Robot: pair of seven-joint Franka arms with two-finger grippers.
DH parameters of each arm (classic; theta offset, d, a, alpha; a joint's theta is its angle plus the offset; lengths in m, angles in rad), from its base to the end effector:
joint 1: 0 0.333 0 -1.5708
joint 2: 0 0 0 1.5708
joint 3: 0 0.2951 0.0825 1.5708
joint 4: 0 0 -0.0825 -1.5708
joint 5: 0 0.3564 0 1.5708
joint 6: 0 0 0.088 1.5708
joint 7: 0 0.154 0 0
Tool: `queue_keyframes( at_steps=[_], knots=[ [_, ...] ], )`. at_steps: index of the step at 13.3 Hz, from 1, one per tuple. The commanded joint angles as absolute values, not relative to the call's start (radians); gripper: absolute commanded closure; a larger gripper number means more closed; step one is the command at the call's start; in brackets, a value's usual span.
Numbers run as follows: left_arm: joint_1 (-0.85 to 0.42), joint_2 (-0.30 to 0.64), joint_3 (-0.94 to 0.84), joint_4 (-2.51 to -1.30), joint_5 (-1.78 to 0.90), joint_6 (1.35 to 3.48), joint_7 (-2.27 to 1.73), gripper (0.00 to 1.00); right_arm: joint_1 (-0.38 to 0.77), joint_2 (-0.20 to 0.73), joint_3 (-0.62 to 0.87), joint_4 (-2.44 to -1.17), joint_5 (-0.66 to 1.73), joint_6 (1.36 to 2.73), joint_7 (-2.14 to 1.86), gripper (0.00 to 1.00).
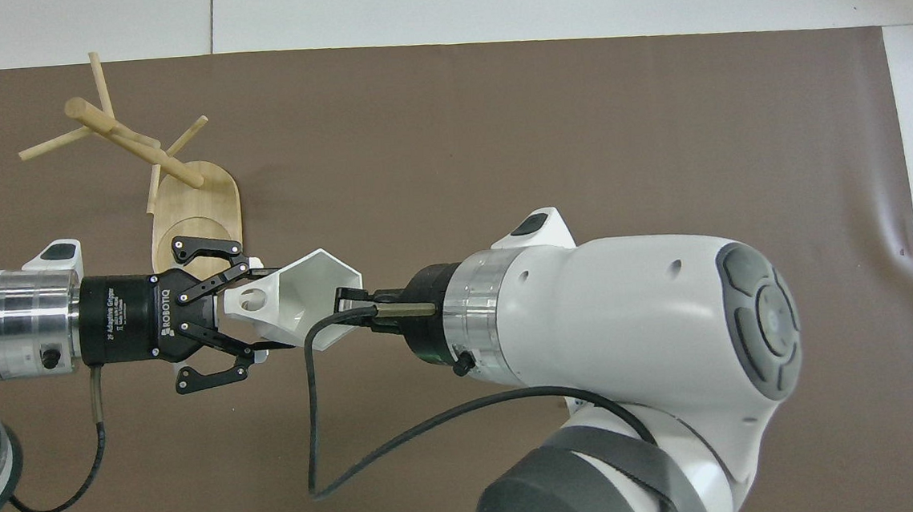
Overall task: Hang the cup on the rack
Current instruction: 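Close the left gripper on the cup beside the right gripper, then lift the cup toward the mug tree while the right gripper withdraws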
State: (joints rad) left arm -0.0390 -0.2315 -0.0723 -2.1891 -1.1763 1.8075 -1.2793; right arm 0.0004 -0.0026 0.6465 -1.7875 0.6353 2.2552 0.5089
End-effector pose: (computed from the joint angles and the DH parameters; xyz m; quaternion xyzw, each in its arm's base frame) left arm 0.4517 -0.1721 0.4870 0.6010 0.6029 -0.3805 0.3613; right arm 0.4546 0.3912 0.5476 -0.9313 0.0715 -0.0320 0.3559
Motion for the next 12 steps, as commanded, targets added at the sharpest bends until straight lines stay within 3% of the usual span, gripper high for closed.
queue_keyframes(
  at_steps=[1, 3, 6, 12],
  knots=[
    [-0.049, -0.244, -0.067, -2.201, -1.195, 1.775, -1.247, 1.0, -0.008, 0.0, 0.655, -1.787, 0.658, 2.283, 0.526, 1.0],
    [-0.045, -0.244, -0.067, -2.2, -1.193, 1.775, -1.246, 1.0, -0.008, 0.0, 0.655, -1.789, 0.658, 2.276, 0.525, 1.0],
    [-0.038, -0.244, -0.066, -2.2, -1.192, 1.773, -1.243, 1.0, -0.008, 0.002, 0.653, -1.789, 0.657, 2.269, 0.517, 0.66],
    [-0.034, -0.239, -0.063, -2.192, -1.129, 1.763, -1.249, 1.0, -0.011, 0.003, 0.644, -1.792, 0.653, 2.263, 0.416, 0.17]
  ],
)
